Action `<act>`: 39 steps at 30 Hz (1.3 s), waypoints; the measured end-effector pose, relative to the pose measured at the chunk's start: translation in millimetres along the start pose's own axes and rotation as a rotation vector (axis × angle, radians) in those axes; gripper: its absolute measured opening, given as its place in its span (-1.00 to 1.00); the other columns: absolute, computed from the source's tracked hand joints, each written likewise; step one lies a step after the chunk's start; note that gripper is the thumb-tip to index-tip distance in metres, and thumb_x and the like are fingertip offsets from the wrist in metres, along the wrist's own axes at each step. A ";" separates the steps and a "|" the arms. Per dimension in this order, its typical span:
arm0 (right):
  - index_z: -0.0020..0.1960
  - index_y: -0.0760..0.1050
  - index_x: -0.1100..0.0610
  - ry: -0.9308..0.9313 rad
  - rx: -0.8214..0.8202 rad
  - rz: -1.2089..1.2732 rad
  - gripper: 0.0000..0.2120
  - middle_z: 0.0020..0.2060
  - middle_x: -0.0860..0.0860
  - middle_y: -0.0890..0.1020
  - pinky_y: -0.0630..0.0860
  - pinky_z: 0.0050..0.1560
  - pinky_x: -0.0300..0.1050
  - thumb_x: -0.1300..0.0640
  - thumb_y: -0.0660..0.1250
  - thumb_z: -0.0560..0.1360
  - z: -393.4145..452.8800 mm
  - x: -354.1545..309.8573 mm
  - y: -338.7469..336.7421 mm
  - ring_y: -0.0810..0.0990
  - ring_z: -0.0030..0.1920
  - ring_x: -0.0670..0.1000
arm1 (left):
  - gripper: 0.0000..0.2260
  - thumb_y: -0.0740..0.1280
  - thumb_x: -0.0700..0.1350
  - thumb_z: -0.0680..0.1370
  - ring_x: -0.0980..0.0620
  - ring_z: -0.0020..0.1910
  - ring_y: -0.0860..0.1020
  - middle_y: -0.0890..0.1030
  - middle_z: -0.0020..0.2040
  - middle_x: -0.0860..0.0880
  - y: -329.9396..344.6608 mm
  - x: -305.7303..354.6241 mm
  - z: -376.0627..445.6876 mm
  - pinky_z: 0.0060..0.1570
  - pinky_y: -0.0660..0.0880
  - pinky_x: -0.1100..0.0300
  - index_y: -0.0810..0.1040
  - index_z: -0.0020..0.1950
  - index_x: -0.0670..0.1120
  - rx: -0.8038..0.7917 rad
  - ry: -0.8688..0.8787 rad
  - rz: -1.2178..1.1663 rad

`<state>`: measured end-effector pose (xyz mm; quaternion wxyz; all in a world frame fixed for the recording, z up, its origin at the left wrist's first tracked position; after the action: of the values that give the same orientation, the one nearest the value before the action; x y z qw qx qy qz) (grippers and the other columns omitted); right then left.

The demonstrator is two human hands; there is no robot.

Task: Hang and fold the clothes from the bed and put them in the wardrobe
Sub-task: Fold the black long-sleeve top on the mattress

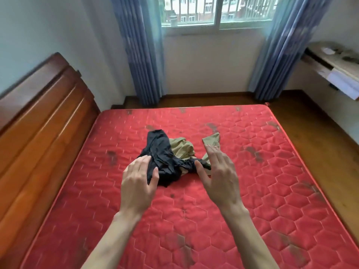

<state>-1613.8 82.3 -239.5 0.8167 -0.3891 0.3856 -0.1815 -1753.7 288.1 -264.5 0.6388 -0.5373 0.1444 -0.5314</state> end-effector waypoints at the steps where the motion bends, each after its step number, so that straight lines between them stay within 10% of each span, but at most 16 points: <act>1: 0.54 0.39 0.11 -0.003 -0.011 0.003 -0.46 0.40 0.03 0.56 0.43 0.47 0.08 -0.14 0.27 0.66 5.9 -5.2 14.0 0.48 0.44 0.05 | -0.57 0.18 0.09 0.67 -0.07 0.38 0.52 0.60 0.35 -0.09 3.7 -14.2 3.2 0.41 0.42 -0.05 0.53 0.42 -0.13 -0.008 -0.015 -0.005; 22: 0.46 0.48 0.15 -0.017 -0.330 0.017 -0.56 0.32 0.03 0.61 0.48 0.41 -0.03 0.05 0.35 0.62 35.1 79.5 395.7 0.57 0.35 0.02 | -0.64 0.24 0.03 0.63 0.00 0.28 0.55 0.63 0.26 0.00 294.0 -253.6 29.8 0.30 0.43 0.09 0.57 0.36 -0.09 -0.219 -0.208 -0.066; 39: 0.17 0.55 0.12 -0.147 -0.590 -0.296 -0.63 0.04 0.06 0.57 0.58 -0.14 0.10 -0.03 0.48 0.45 -33.6 205.3 718.9 0.54 0.00 0.18 | -0.64 0.44 -0.13 0.53 -0.11 0.07 0.56 0.59 0.13 -0.05 566.1 -382.1 -53.8 -0.01 0.58 -0.06 0.56 0.32 -0.13 -0.396 -0.220 0.090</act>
<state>-1511.5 397.1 -910.7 0.6591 -0.6726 0.3009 -0.1502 -1648.2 497.7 -908.2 0.5556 -0.7001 0.1991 -0.4019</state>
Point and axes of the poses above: each hand's wrist, its own z-axis towards the middle knuckle, its own y-axis out of the palm, x = y × z, the point moved 10 cm from there along z, towards the middle knuckle
